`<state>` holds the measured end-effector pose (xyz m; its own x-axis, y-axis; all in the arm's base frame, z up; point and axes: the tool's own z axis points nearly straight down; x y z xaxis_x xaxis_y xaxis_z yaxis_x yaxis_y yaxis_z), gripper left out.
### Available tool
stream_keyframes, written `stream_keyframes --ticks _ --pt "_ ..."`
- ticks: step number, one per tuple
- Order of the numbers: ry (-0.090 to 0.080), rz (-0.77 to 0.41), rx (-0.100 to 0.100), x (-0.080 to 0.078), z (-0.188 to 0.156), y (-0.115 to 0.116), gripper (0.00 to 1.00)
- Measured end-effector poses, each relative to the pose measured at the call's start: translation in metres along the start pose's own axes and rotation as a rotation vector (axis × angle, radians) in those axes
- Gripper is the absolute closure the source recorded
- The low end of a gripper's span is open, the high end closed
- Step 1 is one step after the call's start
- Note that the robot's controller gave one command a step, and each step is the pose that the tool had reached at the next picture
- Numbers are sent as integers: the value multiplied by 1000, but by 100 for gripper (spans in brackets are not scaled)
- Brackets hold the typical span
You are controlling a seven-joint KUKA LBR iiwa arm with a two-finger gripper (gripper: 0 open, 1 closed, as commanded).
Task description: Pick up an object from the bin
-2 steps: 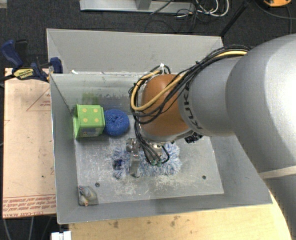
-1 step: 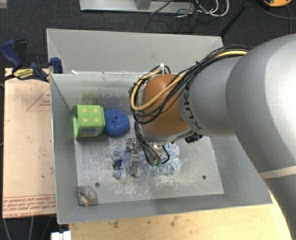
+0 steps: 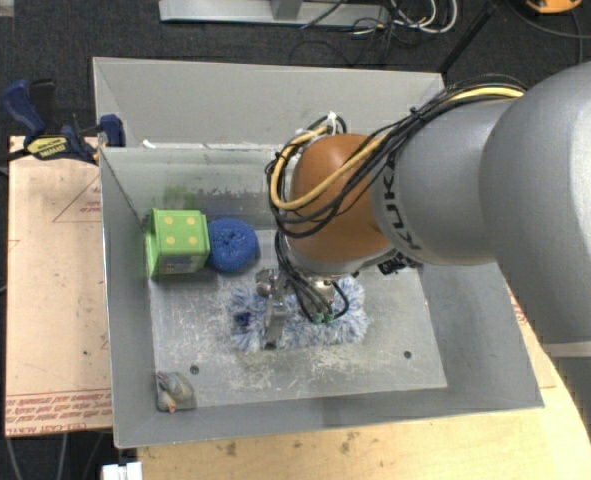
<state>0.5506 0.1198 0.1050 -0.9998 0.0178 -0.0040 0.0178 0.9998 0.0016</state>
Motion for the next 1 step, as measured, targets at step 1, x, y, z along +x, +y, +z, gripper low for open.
stream_keyframes --ticks 1 --pt "-7 30 -1 9 -195 -31 100"
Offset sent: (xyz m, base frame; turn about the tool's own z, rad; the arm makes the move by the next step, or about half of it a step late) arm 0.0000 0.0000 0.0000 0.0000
